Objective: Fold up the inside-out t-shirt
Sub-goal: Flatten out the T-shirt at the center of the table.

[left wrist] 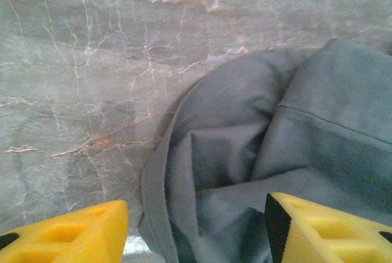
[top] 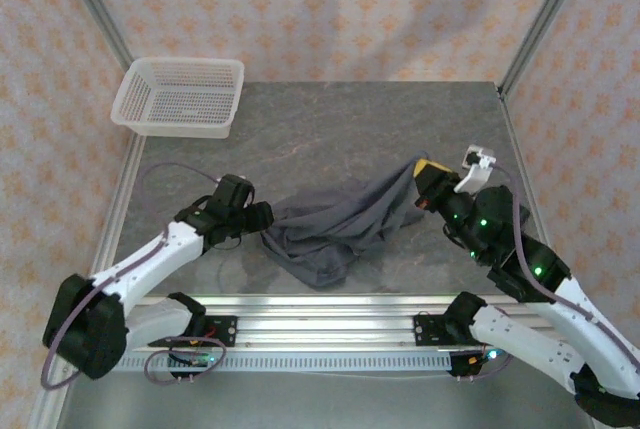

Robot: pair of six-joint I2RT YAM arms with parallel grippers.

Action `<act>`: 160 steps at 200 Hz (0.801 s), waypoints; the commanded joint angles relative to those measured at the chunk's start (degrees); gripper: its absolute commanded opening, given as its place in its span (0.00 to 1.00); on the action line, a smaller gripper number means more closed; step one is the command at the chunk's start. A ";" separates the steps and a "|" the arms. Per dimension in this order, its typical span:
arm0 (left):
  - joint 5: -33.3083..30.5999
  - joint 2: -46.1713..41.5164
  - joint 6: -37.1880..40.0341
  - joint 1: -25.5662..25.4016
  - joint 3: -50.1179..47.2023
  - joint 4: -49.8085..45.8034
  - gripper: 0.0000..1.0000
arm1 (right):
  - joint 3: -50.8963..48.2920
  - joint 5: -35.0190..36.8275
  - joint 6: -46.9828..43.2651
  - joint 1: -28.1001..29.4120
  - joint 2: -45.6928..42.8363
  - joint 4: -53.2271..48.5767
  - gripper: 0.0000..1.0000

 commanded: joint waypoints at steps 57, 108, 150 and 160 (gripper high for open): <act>-3.01 11.99 -3.03 0.28 -2.50 12.55 0.51 | -2.09 11.23 4.56 0.07 -13.02 -8.21 0.00; -10.67 4.52 -3.02 0.67 1.32 3.31 0.00 | 1.47 10.07 1.65 0.07 -11.20 -7.30 0.00; -12.22 -8.66 1.28 7.91 22.85 -8.42 0.00 | 9.79 14.93 -4.14 -0.01 -8.77 -4.72 0.00; -11.19 -9.52 2.10 9.74 30.90 -9.64 0.00 | 10.97 16.20 -6.17 0.00 -9.65 -1.80 0.00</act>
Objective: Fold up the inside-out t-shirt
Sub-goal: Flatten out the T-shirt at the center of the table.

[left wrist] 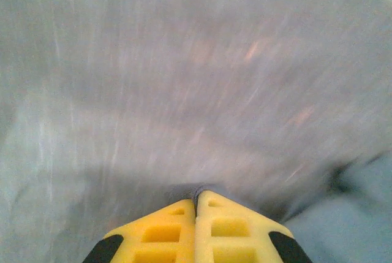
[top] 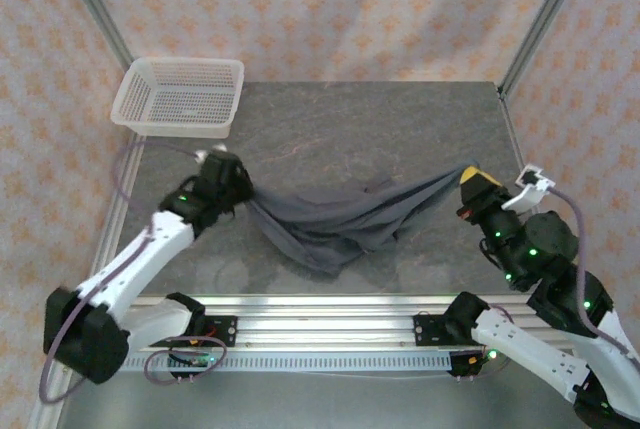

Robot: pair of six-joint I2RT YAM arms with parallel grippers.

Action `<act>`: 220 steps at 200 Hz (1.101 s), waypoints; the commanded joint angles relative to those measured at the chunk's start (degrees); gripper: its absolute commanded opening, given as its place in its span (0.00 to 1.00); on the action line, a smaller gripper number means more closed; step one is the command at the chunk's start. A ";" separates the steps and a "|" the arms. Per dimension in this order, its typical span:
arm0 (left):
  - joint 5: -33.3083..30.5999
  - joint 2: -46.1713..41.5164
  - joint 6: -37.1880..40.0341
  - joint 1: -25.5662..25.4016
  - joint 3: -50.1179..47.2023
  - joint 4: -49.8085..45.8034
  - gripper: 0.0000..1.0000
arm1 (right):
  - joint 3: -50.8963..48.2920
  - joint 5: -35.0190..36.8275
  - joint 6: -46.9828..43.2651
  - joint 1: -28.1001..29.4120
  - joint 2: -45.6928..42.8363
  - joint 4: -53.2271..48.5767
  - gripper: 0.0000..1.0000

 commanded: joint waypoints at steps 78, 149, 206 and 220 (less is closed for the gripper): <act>-6.77 -1.59 6.70 4.55 39.45 -9.37 0.00 | 3.53 6.50 -11.30 0.05 -5.88 10.44 0.00; -6.85 -0.72 6.37 4.64 30.59 -2.93 0.00 | -1.23 5.27 -18.13 0.01 -2.68 19.69 0.00; 0.87 20.43 7.40 7.07 53.03 -2.75 0.00 | 26.61 -7.86 -24.87 -5.29 30.61 17.72 0.00; 4.80 22.43 6.78 8.50 58.24 -2.98 0.00 | 35.42 -16.30 -22.17 -12.29 35.87 17.03 0.00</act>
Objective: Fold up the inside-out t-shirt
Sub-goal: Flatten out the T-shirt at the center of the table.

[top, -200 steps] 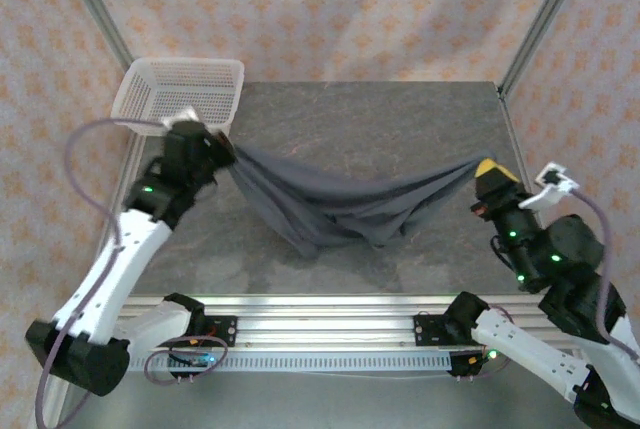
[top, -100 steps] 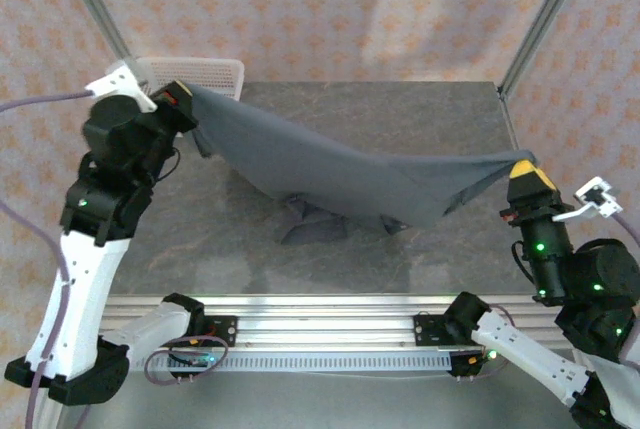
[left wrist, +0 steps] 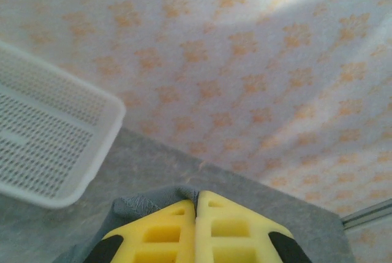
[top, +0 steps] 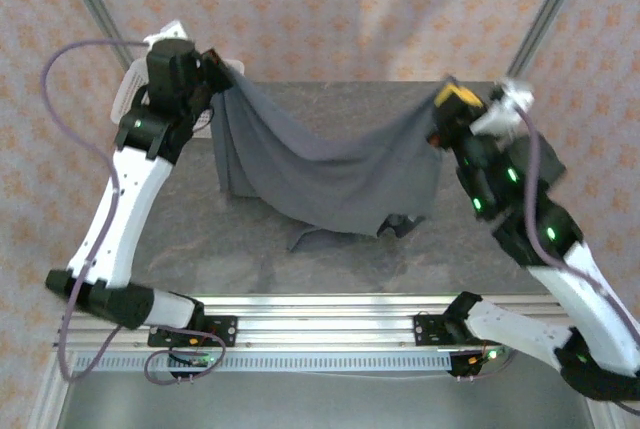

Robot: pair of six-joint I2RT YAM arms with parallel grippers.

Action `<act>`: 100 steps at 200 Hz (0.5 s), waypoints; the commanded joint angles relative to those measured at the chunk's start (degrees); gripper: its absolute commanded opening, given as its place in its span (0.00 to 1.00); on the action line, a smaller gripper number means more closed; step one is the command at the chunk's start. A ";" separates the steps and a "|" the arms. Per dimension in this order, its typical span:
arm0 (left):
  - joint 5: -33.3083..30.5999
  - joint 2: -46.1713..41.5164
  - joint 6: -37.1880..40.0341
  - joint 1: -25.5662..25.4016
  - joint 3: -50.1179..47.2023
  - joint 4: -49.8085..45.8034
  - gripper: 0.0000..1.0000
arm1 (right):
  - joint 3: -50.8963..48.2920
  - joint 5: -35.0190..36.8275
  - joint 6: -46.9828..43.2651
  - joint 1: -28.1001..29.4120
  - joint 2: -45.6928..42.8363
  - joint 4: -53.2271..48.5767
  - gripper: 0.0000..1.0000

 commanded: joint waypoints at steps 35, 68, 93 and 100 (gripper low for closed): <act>9.10 -4.39 4.53 3.04 8.48 6.00 0.00 | 30.30 -21.59 -0.77 -12.78 13.65 -4.51 0.00; 16.85 -22.06 0.63 2.79 -15.98 11.96 0.00 | 19.63 -29.36 1.92 -12.78 5.17 -0.51 0.00; 11.34 -39.95 -6.86 2.18 -45.35 13.66 0.00 | -7.51 -37.99 3.66 -12.78 -9.17 7.84 0.00; 11.42 -44.22 -8.69 1.99 -53.15 14.62 0.00 | -14.73 -39.26 4.45 -12.78 -12.68 8.45 0.00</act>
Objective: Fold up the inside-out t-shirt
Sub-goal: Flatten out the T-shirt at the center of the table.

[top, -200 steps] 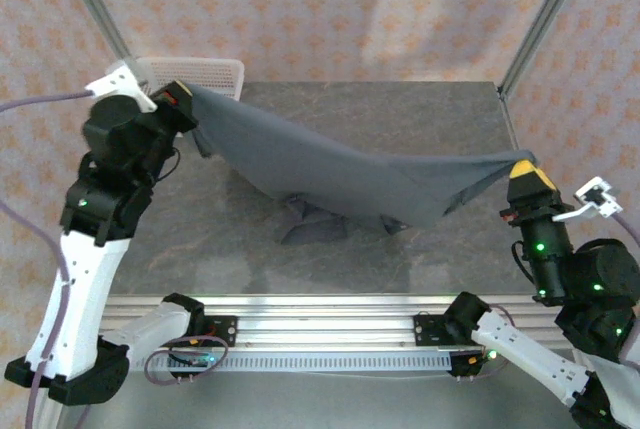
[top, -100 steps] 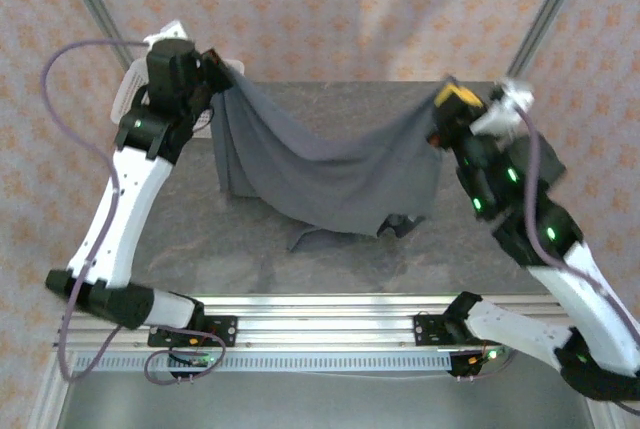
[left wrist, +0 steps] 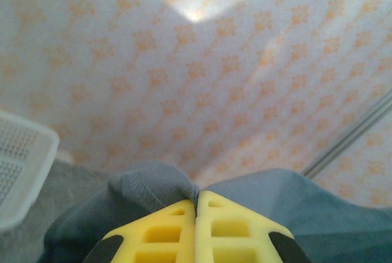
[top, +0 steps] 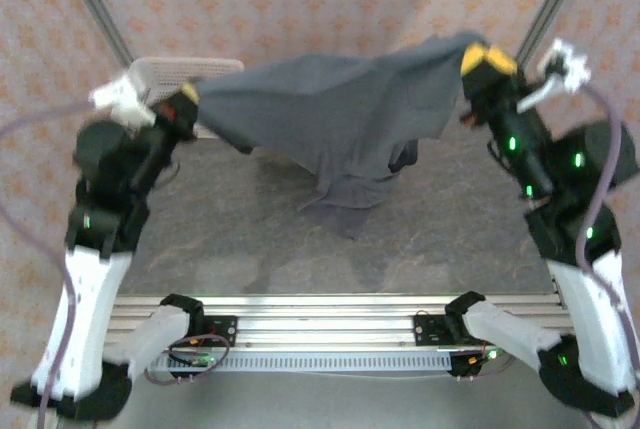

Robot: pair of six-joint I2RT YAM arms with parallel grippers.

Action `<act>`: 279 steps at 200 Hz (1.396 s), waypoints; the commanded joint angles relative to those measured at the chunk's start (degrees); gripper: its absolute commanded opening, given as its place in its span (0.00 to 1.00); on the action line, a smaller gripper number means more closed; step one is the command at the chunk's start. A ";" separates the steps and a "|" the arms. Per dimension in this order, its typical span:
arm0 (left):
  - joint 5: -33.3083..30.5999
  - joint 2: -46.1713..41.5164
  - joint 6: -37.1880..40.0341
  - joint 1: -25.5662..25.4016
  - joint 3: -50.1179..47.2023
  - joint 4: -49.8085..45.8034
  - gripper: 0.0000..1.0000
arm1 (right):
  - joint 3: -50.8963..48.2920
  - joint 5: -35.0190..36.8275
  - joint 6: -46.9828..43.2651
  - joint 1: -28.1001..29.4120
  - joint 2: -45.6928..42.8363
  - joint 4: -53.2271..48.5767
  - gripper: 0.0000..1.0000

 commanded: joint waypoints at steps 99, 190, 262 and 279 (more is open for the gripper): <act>-0.55 -23.62 -7.77 -3.34 -47.26 -10.82 0.53 | -50.87 6.78 12.31 -0.13 -33.62 -7.28 0.00; -11.88 14.20 -7.34 -3.35 -31.95 -9.81 0.43 | -48.43 26.35 16.22 -0.13 -39.66 -23.39 0.00; -11.35 24.87 -7.58 -3.30 -34.26 -3.09 0.42 | -50.27 26.35 17.00 -0.13 -45.24 -26.94 0.00; -9.16 26.82 -7.76 -3.26 -35.11 0.30 0.43 | -50.87 25.57 17.10 -0.13 -45.05 -26.04 0.00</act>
